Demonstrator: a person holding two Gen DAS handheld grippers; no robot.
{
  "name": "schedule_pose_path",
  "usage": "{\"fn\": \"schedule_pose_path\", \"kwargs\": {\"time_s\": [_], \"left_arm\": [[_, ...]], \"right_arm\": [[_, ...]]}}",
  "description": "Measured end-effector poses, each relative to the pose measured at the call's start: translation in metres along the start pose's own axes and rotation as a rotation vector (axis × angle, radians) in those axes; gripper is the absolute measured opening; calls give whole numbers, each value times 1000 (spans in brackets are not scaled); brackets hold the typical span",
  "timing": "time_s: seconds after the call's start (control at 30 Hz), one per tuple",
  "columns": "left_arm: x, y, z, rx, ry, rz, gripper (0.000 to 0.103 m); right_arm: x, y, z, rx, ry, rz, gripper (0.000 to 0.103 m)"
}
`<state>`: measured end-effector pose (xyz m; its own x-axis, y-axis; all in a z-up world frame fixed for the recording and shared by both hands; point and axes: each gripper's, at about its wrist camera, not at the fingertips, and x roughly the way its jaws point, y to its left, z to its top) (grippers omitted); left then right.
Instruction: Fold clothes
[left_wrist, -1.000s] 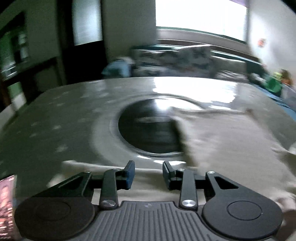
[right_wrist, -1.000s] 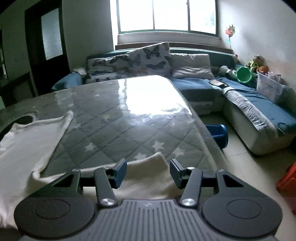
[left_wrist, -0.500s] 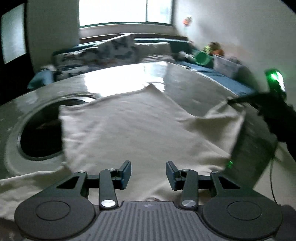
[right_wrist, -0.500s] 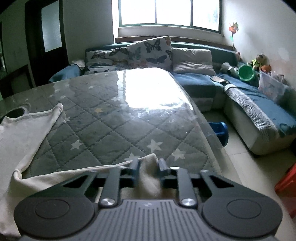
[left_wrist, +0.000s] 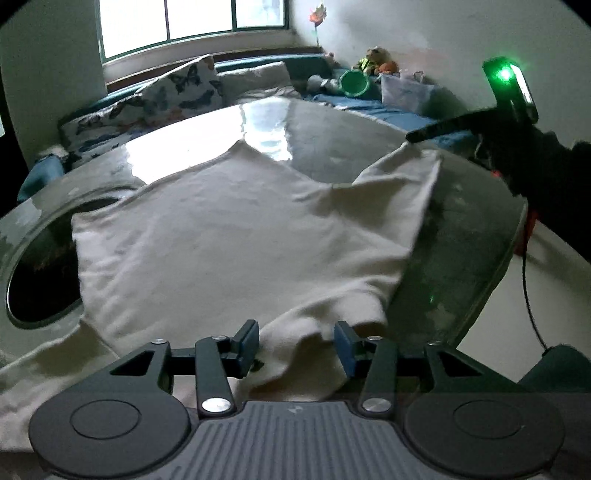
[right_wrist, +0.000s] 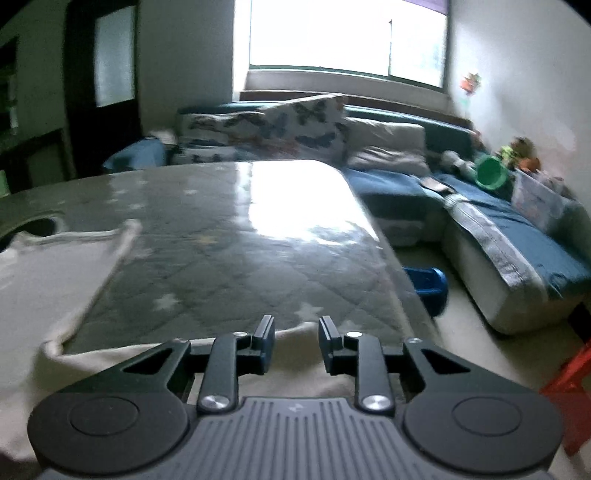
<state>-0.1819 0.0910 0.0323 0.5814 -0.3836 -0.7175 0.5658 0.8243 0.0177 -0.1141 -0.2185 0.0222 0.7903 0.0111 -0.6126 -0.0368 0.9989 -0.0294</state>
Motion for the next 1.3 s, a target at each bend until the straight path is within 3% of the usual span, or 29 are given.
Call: {"fn": "schedule_pose_path", "kwargs": {"time_s": [0.07,0.23,0.4,0.5,0.77,1.0,1.17,1.3], "left_arm": [[-4,2,5,-7,-28,-9,49],[0,5,2,-29,-6,-40,49],[1,-2,-10,-8,35,-60,50],[-5,-5,-10,22,34,-63,50],[-7,3,21,-15,-40,-102,52],[25,-12,32,-9,-3,-166,52],[37,-16,26,-1,40,-180,53],[32,-11,24,-13,30,-173,58]], "right_arm": [[-9,9,-2,-24,-5,40,38],[-21,34,-15,-52,19,139,38],[-22,41,-26,-70,54,152,40],[-24,41,-27,-82,68,143,40],[-1,35,2,-81,42,114,45],[37,25,8,-64,86,63,50],[27,9,12,-20,50,32,52],[12,-8,6,25,36,2,53]]}}
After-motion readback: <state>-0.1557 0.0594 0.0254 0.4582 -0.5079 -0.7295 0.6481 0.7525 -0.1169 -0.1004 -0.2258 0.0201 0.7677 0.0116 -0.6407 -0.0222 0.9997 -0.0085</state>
